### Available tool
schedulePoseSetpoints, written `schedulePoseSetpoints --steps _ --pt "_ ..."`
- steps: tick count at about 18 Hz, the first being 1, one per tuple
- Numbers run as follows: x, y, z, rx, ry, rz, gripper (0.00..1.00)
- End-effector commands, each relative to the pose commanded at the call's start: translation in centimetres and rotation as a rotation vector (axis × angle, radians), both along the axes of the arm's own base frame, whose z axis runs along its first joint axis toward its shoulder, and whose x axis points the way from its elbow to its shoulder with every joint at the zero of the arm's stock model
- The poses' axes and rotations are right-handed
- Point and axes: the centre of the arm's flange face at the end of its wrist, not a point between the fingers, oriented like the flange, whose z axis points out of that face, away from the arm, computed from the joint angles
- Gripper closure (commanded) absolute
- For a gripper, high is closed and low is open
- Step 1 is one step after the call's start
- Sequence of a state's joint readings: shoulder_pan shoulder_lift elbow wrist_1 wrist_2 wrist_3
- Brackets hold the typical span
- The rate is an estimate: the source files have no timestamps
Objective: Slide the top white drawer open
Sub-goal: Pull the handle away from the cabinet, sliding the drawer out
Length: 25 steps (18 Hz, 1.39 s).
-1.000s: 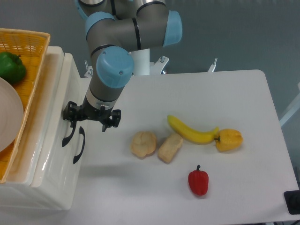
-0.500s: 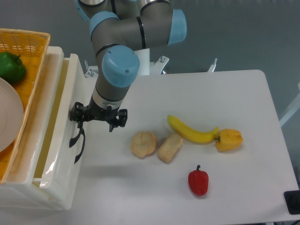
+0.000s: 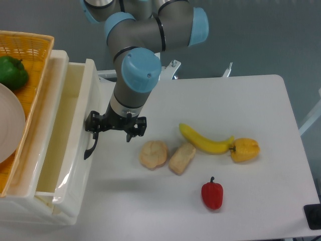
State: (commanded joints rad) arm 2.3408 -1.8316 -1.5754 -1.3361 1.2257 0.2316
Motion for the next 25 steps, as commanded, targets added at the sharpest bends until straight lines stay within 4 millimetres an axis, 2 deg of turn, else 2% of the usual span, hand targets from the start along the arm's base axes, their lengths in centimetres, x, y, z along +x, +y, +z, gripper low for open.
schedulePoseSetpoints --steps 7,15,25 --pt "-1.5 -0.8 0.1 0.002 0.002 0.023 0.00" --pt "-2.9 -1.9 -0.2 0.020 0.025 -0.069 0.00" --pt "-5.4 -3.6 -0.2 0.027 0.028 -0.076 0.00"
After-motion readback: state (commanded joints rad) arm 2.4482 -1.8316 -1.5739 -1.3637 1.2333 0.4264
